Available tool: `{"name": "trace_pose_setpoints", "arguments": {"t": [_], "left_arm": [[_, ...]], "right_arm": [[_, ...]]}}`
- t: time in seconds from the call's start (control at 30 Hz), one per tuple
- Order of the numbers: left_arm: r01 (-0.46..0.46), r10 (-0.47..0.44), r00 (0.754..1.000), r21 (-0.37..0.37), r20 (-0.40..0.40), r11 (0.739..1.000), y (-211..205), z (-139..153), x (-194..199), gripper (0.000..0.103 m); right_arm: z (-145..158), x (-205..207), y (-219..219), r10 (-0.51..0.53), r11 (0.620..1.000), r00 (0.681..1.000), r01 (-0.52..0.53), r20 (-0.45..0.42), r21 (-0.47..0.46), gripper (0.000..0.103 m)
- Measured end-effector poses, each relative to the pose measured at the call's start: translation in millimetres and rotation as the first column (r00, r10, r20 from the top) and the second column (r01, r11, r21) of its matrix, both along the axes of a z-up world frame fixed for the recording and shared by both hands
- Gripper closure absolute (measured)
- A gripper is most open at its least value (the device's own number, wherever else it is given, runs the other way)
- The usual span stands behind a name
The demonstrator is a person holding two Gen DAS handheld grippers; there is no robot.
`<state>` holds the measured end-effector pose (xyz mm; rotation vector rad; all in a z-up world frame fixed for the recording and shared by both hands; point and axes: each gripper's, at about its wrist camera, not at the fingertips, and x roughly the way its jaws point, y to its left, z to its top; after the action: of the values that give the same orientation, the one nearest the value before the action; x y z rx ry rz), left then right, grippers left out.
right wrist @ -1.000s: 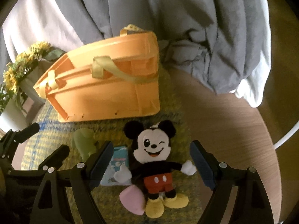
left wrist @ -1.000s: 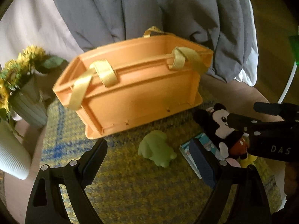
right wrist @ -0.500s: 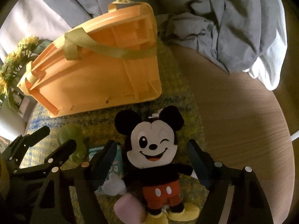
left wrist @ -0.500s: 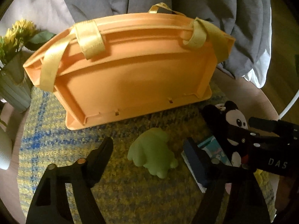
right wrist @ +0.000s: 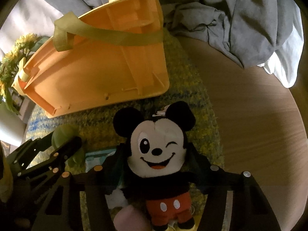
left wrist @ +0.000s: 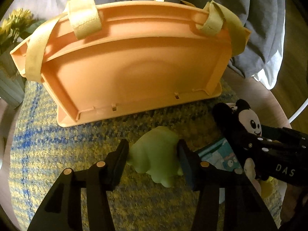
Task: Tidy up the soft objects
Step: 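Grasp the green squishy toy with the left tool while the right tool grasps the Mickey plush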
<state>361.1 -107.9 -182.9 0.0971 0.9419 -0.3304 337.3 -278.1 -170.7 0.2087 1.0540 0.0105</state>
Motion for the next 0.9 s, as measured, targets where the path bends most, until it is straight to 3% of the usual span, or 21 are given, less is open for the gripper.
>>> {"name": "trace_pose_setpoints", "arguments": {"t": [0.33,0.9], "left_arm": [[0.021,-0.020,0.994,-0.006,0.105,1.000,4,30,-24,0.053],[0.021,-0.003,0.956,-0.059,0.292,0.998,12,100,-55,0.054]], "right_arm": [[29,-19,-5,-0.026,0.999,0.997,0.028,0.075,-0.024,0.043],[99,-48,6,-0.007,0.999,0.960,0.016,0.279,-0.030,0.043]]}}
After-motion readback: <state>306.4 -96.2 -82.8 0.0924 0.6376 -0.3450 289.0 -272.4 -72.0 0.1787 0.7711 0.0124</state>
